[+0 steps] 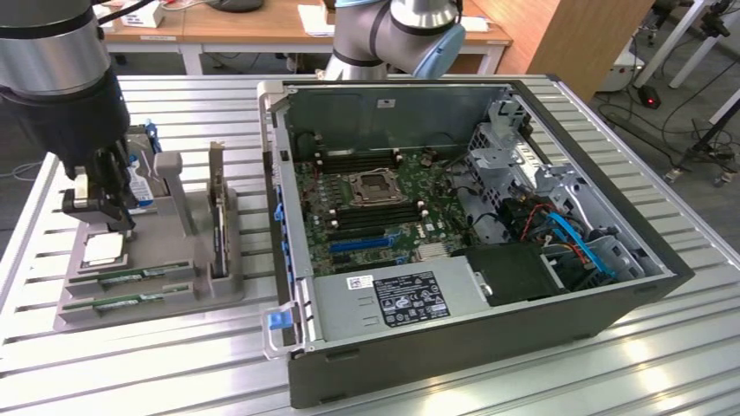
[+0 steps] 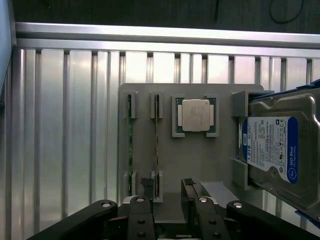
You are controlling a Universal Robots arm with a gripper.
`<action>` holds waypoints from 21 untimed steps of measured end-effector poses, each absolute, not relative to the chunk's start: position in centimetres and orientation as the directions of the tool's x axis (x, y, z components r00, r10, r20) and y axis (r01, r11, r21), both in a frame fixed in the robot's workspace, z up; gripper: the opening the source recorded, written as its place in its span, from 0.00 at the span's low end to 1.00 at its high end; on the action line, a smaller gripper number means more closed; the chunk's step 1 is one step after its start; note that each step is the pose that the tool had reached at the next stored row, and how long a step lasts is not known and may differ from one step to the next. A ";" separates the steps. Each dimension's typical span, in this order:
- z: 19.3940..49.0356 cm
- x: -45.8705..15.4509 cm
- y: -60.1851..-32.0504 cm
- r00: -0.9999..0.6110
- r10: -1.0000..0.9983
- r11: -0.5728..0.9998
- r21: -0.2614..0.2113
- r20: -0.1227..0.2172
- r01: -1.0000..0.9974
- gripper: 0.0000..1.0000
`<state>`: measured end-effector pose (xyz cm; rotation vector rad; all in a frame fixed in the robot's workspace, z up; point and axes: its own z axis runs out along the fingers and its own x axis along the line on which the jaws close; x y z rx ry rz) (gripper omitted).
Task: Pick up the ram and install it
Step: 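Pick up the ram and move it above insertion slot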
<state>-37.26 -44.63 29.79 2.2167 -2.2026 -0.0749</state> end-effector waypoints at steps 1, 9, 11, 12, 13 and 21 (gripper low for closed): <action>29.7 -37.3 -44.6 0.006 -1.000 -0.007 0.045 -0.023 -0.999 0.35; 29.7 -37.3 -45.1 0.006 -1.000 -0.007 0.045 -0.023 -0.999 0.35; 29.7 -37.3 -45.5 0.006 -1.000 -0.007 0.045 -0.023 -0.999 0.35; 29.7 -37.3 -45.7 0.006 -1.000 -0.007 0.045 -0.023 -0.999 0.35; 29.7 -37.3 -45.9 0.006 -1.000 -0.007 0.045 -0.023 -0.999 0.35; 29.7 -37.3 -46.9 0.006 -1.000 -0.007 0.045 -0.023 -0.999 0.35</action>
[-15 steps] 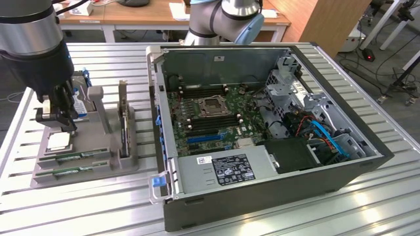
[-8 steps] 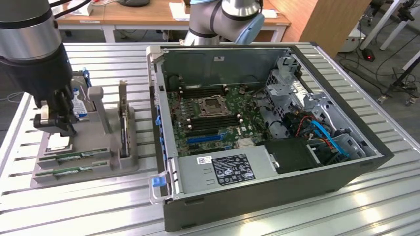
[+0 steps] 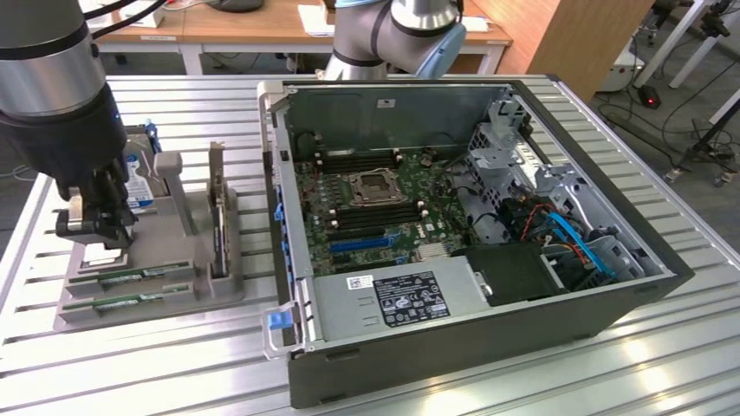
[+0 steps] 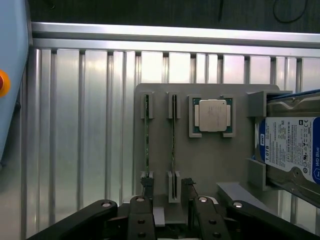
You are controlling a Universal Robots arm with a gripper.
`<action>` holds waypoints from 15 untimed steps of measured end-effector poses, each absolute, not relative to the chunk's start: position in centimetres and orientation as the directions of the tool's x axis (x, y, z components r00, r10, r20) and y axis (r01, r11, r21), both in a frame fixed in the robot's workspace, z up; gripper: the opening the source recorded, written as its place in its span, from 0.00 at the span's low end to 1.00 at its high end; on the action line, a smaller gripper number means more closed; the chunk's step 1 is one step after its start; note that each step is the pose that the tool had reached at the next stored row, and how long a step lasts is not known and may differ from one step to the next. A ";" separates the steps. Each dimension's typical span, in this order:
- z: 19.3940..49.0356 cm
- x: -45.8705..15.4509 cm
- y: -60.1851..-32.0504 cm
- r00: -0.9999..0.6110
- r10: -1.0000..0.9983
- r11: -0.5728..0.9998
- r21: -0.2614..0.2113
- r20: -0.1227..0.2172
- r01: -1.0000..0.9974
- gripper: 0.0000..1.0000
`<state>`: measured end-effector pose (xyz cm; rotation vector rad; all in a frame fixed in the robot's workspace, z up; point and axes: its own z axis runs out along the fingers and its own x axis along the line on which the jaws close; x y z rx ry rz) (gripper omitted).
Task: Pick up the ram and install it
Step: 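Pick up the ram and move it above insertion slot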
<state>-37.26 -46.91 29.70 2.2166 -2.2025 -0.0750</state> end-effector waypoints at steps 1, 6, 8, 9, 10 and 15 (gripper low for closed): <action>29.7 -37.3 -46.9 0.006 -1.000 -0.007 0.045 -0.023 -0.999 0.35; 29.6 -37.3 -46.9 0.006 -1.000 -0.007 0.045 -0.023 -0.999 0.35; 29.4 -37.3 -46.9 0.006 -1.000 -0.007 0.045 -0.023 -0.999 0.35; 29.3 -37.3 -46.9 0.006 -1.000 -0.007 0.045 -0.023 -0.999 0.35; 29.2 -37.3 -46.9 0.006 -1.000 -0.007 0.045 -0.023 -0.999 0.35; 28.6 -37.3 -46.9 0.006 -1.000 -0.007 0.045 -0.023 -0.999 0.35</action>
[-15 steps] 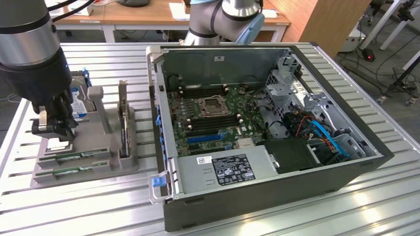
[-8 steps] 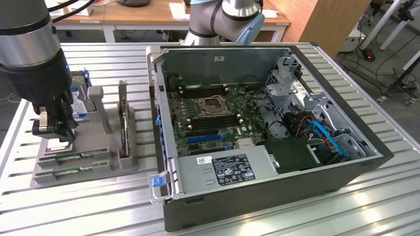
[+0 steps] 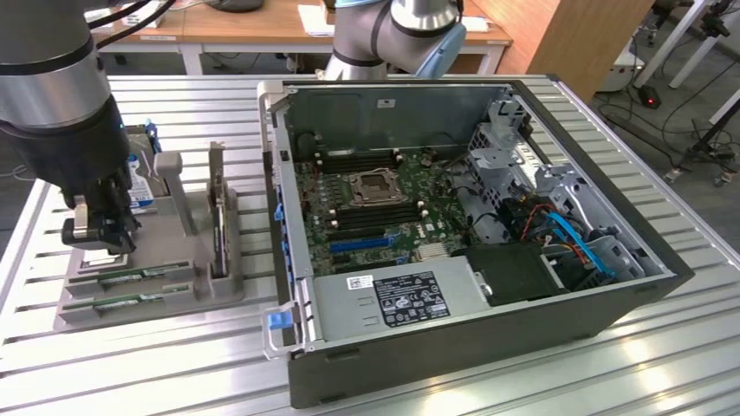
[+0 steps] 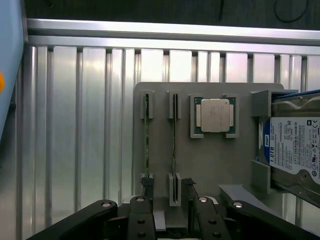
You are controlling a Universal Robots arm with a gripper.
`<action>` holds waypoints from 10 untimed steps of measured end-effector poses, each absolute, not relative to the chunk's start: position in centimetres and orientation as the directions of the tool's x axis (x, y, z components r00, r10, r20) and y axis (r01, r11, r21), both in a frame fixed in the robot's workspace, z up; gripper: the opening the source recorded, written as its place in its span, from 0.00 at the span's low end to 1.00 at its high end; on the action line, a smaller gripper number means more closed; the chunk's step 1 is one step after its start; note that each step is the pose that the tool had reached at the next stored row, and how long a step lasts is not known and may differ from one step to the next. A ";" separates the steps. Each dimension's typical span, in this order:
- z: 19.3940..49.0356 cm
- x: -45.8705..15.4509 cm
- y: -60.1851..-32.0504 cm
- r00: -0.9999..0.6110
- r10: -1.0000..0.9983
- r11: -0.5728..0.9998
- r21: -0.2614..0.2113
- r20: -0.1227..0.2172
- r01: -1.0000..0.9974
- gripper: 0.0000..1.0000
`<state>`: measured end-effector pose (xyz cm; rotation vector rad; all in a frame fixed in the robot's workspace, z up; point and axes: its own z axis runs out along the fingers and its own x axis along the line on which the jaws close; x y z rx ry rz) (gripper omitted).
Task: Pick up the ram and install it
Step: 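Pick up the ram and move it above insertion slot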
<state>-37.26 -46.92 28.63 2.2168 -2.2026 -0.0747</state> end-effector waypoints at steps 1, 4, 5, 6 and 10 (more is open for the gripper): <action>28.5 -37.3 -46.9 0.006 -1.000 -0.007 0.045 -0.023 -0.999 0.35; 28.2 -37.3 -46.9 0.006 -1.000 -0.007 0.045 -0.023 -0.999 0.35; 28.2 -37.3 -46.9 0.006 -1.000 -0.007 0.045 -0.023 -0.999 0.35; 28.2 -37.3 -46.9 0.006 -1.000 -0.007 0.045 -0.023 -0.999 0.35; 28.2 -37.3 -47.1 0.006 -1.000 -0.007 0.044 -0.023 -0.999 0.35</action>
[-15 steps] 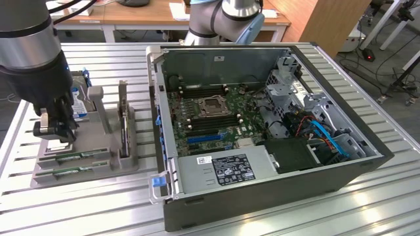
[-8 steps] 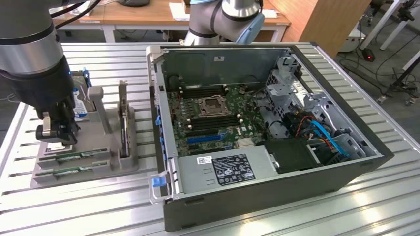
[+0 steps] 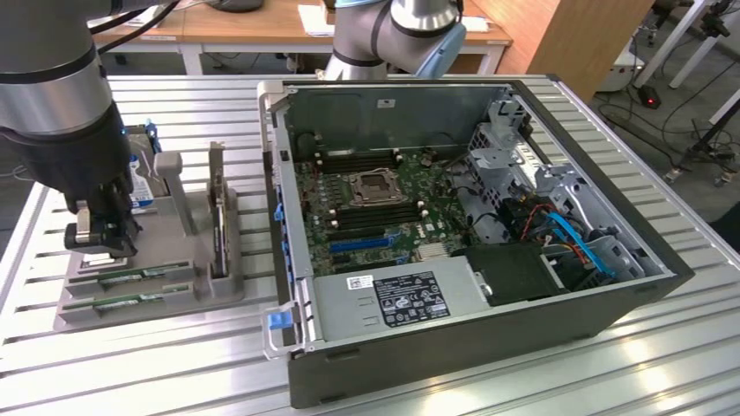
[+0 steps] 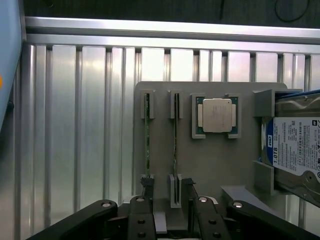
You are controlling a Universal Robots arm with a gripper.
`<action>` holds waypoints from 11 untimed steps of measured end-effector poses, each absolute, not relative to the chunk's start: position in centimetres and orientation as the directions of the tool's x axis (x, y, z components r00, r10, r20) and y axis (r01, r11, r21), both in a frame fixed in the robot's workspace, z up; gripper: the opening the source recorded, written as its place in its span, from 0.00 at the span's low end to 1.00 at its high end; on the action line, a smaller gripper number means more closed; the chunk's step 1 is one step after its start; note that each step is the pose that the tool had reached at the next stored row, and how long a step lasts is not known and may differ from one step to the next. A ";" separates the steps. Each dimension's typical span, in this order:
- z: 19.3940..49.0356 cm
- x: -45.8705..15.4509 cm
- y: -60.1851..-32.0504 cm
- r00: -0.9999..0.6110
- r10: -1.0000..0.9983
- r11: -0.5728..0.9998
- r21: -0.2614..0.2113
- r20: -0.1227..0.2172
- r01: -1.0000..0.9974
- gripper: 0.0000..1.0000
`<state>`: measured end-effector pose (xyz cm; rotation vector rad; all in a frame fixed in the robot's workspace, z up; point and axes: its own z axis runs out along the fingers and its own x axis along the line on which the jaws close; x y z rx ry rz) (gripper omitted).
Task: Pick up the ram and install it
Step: 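Pick up the ram and move it above insertion slot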
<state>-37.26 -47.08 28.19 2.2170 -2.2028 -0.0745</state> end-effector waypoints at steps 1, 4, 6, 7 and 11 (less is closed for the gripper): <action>28.2 -37.3 -47.2 0.006 -1.000 -0.007 0.045 -0.023 -0.999 0.35; 28.2 -37.3 -47.5 0.006 -1.000 -0.007 0.045 -0.023 -0.999 0.35; 28.2 -37.3 -47.8 0.006 -1.000 -0.007 0.045 -0.023 -0.999 0.35; 28.2 -37.3 -47.9 0.006 -1.000 -0.007 0.045 -0.023 -0.999 0.35; 28.2 -37.3 -48.2 0.006 -1.000 -0.007 0.045 -0.023 -0.999 0.35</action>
